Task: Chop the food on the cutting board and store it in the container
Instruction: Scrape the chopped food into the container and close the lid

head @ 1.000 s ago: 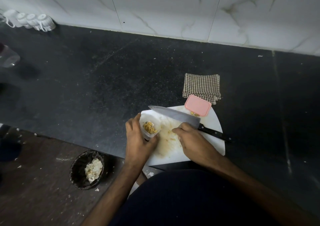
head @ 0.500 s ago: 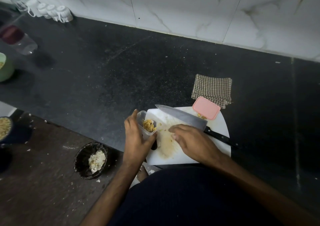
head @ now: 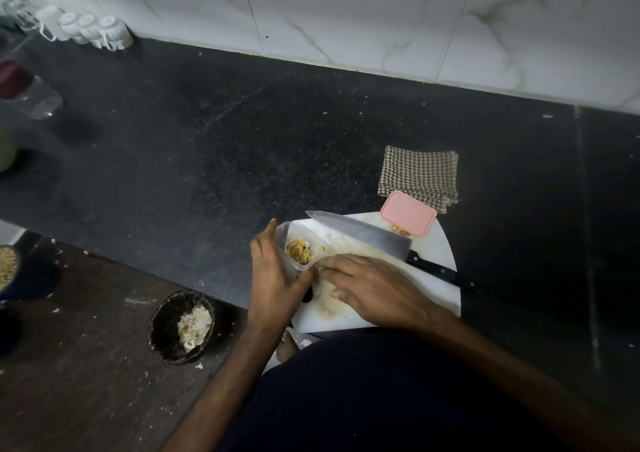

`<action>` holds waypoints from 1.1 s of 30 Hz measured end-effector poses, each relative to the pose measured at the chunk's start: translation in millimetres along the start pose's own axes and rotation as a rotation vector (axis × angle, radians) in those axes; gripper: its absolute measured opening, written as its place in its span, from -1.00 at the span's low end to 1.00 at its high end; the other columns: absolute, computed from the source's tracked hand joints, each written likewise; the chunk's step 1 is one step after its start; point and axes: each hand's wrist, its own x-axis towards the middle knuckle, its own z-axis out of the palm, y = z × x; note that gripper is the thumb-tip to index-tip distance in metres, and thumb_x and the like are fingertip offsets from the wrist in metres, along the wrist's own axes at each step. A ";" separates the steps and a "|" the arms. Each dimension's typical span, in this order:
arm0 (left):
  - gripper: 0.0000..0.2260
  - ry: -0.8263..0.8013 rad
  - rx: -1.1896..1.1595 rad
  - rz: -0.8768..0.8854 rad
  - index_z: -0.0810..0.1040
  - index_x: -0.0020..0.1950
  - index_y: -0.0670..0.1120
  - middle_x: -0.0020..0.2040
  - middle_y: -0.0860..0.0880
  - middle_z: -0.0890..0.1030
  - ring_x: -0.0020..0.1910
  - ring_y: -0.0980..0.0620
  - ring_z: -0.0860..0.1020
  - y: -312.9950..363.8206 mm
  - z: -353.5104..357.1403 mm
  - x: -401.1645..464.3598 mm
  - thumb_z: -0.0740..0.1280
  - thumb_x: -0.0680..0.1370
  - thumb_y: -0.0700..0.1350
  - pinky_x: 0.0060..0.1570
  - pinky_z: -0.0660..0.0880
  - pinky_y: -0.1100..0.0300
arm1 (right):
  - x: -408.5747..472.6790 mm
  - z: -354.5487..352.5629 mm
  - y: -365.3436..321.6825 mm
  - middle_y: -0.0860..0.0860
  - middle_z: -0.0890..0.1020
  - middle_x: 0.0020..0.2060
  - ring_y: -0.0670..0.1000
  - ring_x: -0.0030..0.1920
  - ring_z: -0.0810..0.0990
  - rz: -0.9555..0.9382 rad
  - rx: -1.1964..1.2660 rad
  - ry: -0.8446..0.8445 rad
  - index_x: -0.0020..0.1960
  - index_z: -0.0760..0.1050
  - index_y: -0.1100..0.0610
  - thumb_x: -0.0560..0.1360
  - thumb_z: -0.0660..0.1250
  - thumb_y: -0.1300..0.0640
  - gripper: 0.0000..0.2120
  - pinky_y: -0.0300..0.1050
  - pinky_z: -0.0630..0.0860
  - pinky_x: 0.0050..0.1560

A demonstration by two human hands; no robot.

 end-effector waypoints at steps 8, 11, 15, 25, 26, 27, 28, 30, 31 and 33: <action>-0.09 -0.021 -0.010 -0.003 0.16 0.61 -0.06 0.44 -0.06 0.33 0.29 0.37 0.29 -4.4 -5.7 4.6 0.62 0.41 -0.06 0.19 0.18 0.67 | -11.0 -0.8 4.8 -0.07 0.64 0.19 -0.02 0.19 0.60 -0.030 -0.173 0.084 0.21 0.63 0.02 0.48 0.44 0.21 -0.69 -0.10 0.54 0.14; -0.09 -0.029 -0.008 -0.010 0.17 0.61 -0.07 0.45 -0.07 0.36 0.35 0.26 0.31 -8.7 -6.4 5.6 0.61 0.40 -0.04 0.21 0.19 0.64 | -7.1 -3.9 0.6 -0.09 0.61 0.20 -0.03 0.20 0.57 -0.009 -0.112 0.110 0.23 0.61 0.00 0.58 0.34 0.13 -0.76 -0.09 0.52 0.11; -0.09 -0.017 -0.001 -0.003 0.17 0.60 -0.05 0.45 -0.05 0.34 0.34 0.24 0.31 -9.2 -8.6 9.8 0.62 0.40 -0.08 0.18 0.25 0.60 | 9.4 2.1 -13.7 -0.05 0.49 0.42 -0.02 0.42 0.42 -0.193 -0.117 -0.092 0.43 0.46 0.03 0.56 0.33 0.20 -0.55 -0.03 0.42 0.32; -0.10 -0.064 -0.053 -0.014 0.18 0.60 -0.05 0.42 0.01 0.31 0.27 0.39 0.31 -2.3 -0.1 9.0 0.62 0.41 -0.03 0.15 0.24 0.65 | -14.3 -3.9 6.5 -0.04 0.62 0.13 0.01 0.10 0.58 0.059 -0.130 0.157 0.16 0.63 0.09 0.56 0.33 0.18 -0.79 -0.04 0.55 0.07; -0.10 -0.075 -0.061 -0.014 0.18 0.60 -0.04 0.41 0.03 0.31 0.25 0.45 0.30 -0.9 1.8 8.8 0.62 0.41 -0.03 0.14 0.25 0.66 | -14.1 -5.0 7.1 -0.03 0.62 0.12 0.01 0.10 0.57 0.099 -0.098 0.182 0.17 0.63 0.10 0.57 0.32 0.18 -0.79 -0.02 0.55 0.08; -0.10 -0.081 -0.066 -0.012 0.17 0.61 -0.02 0.40 0.04 0.30 0.23 0.44 0.31 0.7 3.7 9.6 0.62 0.41 -0.03 0.13 0.25 0.66 | -13.6 -7.8 8.2 -0.03 0.61 0.13 0.00 0.11 0.56 0.133 -0.073 0.197 0.19 0.62 0.11 0.58 0.32 0.18 -0.78 -0.01 0.55 0.11; -0.10 -0.085 -0.066 -0.007 0.17 0.61 -0.01 0.39 0.05 0.29 0.23 0.39 0.32 2.3 5.2 10.4 0.62 0.41 -0.03 0.12 0.26 0.65 | -12.8 -10.5 8.4 -0.04 0.60 0.16 -0.02 0.15 0.54 0.150 -0.043 0.193 0.24 0.61 0.10 0.60 0.30 0.15 -0.76 -0.01 0.54 0.17; -0.11 -0.078 -0.061 0.009 0.16 0.61 -0.01 0.39 0.06 0.29 0.28 0.30 0.32 5.8 7.6 12.8 0.61 0.42 -0.02 0.11 0.26 0.65 | -10.1 -12.6 7.6 -0.05 0.56 0.30 -0.05 0.29 0.46 0.118 0.026 0.120 0.36 0.54 0.07 0.64 0.22 0.06 -0.68 -0.09 0.42 0.35; -0.12 -0.073 -0.056 0.017 0.16 0.61 -0.01 0.39 0.07 0.29 0.29 0.28 0.32 6.8 8.7 14.0 0.61 0.43 -0.01 0.11 0.26 0.65 | -8.4 -11.0 7.0 -0.06 0.50 0.38 -0.05 0.39 0.40 0.082 0.042 0.058 0.42 0.49 0.05 0.65 0.19 0.02 -0.63 -0.12 0.31 0.41; -0.11 -0.071 -0.047 0.027 0.16 0.61 -0.02 0.39 0.07 0.29 0.28 0.27 0.34 8.3 10.8 16.6 0.60 0.42 0.02 0.10 0.26 0.65 | -7.3 -3.4 4.5 -0.07 0.41 0.48 -0.01 0.49 0.28 0.024 0.025 -0.051 0.45 0.44 -0.01 0.65 0.13 -0.03 -0.60 -0.08 0.25 0.45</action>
